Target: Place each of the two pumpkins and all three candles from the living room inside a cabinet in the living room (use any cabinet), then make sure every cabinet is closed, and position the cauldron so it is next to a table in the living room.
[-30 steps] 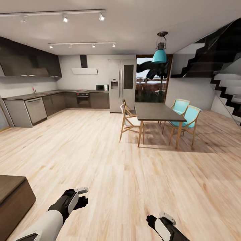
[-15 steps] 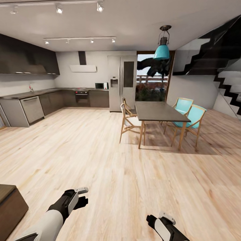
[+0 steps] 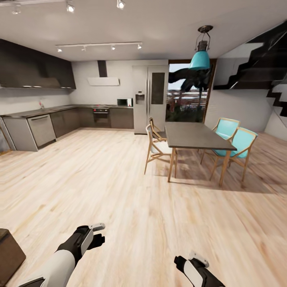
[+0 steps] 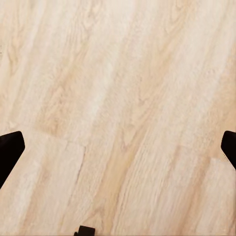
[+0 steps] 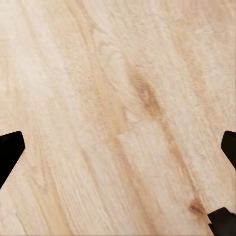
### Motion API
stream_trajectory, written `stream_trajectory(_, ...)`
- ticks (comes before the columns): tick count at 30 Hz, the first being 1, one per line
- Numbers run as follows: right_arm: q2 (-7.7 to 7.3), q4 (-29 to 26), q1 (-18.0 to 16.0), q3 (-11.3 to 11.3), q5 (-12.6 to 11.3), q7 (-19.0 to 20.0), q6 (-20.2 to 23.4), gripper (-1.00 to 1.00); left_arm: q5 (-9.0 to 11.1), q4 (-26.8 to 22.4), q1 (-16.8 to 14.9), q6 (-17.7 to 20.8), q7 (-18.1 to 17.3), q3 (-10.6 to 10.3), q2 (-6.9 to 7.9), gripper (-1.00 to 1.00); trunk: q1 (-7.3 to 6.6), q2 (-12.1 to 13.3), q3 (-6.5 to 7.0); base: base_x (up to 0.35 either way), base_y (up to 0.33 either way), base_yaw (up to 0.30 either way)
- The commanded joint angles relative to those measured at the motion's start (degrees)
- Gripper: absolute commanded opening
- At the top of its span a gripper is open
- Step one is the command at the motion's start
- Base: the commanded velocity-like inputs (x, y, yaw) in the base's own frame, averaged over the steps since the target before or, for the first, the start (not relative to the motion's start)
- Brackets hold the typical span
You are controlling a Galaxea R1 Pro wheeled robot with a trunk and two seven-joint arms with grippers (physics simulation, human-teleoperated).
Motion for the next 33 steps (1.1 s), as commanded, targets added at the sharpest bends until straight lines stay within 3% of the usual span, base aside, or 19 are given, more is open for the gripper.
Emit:
stream_trajectory(1,0.0,0.0,0.0,0.01,0.0,0.0,-0.01,1.0,0.0,0.0,0.0,0.0,0.0,0.0,-0.01,1.0,0.0,0.0,0.0,0.25,-0.191,0.263)
stream_trajectory(33,0.18,0.0,0.0,0.12,0.01,0.0,0.06,1.0,0.0,0.0,0.0,-0.01,-0.09,0.01,-0.06,1.0,0.0,0.0,0.0,0.024,-0.043,0.282)
